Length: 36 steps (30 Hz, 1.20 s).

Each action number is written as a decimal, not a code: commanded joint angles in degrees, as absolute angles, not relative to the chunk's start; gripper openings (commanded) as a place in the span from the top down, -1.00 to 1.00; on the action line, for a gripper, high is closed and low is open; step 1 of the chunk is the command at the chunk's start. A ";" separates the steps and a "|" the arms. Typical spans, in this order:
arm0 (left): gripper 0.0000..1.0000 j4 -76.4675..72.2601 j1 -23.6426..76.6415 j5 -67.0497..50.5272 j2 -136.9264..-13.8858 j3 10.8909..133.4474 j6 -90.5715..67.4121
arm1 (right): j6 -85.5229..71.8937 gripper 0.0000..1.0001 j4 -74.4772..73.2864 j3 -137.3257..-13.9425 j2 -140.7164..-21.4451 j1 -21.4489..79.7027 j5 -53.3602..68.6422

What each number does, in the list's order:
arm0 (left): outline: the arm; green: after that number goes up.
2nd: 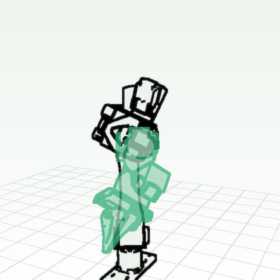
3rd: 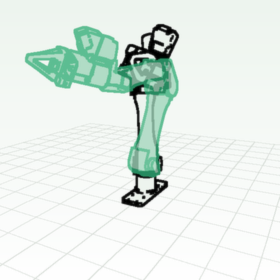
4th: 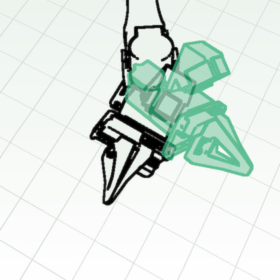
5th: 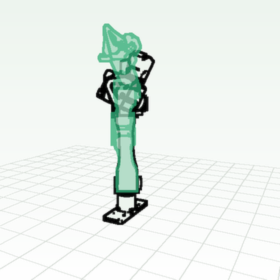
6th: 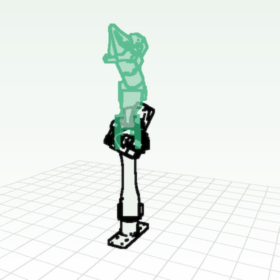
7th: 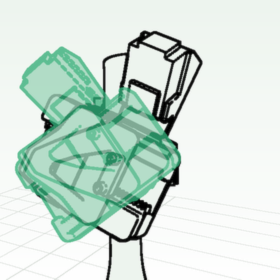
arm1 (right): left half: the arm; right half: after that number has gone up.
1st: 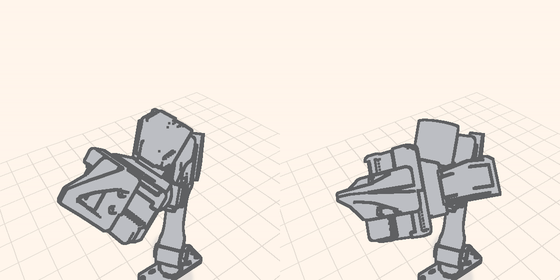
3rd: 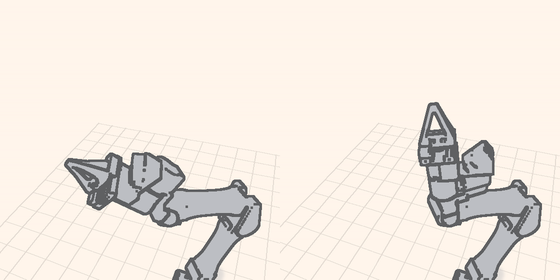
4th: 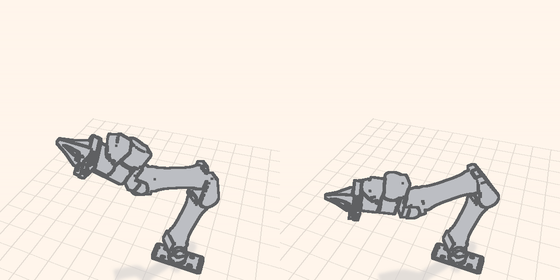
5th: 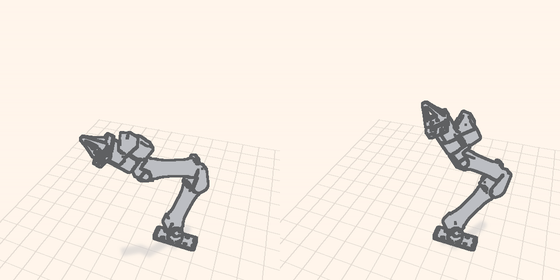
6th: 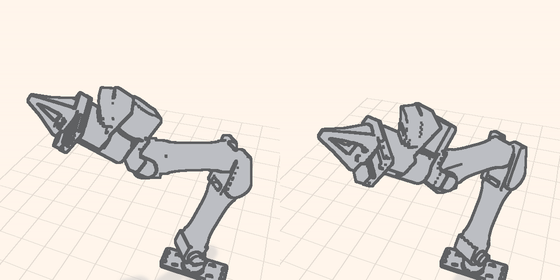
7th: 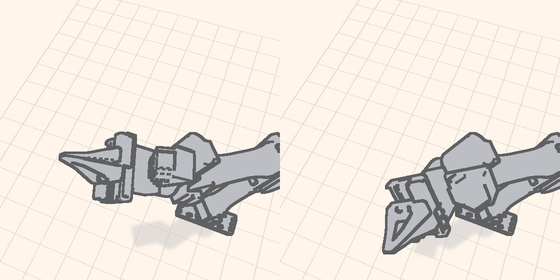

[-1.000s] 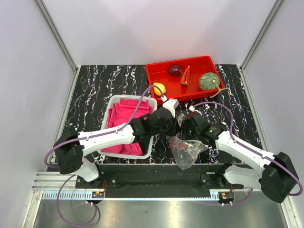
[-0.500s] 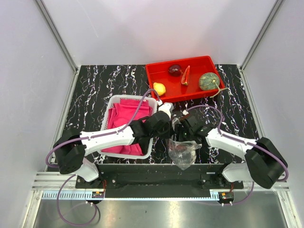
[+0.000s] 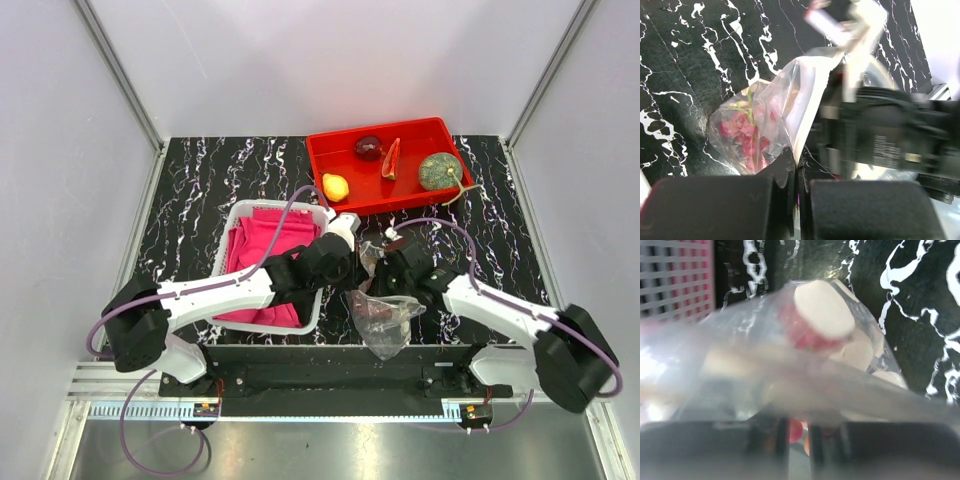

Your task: Open the zip-top bag and remove the fake food

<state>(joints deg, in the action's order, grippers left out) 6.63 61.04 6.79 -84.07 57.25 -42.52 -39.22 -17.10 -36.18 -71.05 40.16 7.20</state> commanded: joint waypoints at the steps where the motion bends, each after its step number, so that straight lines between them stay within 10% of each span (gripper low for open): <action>1: 1.00 2.99 60.56 6.42 -81.04 55.90 -42.45 | -38.23 0.76 -22.75 -37.97 -63.47 40.61 6.86; 36: 1.00 4.75 60.56 4.49 -82.70 57.66 -40.95 | -31.29 1.00 -26.02 -53.43 -45.88 40.69 8.26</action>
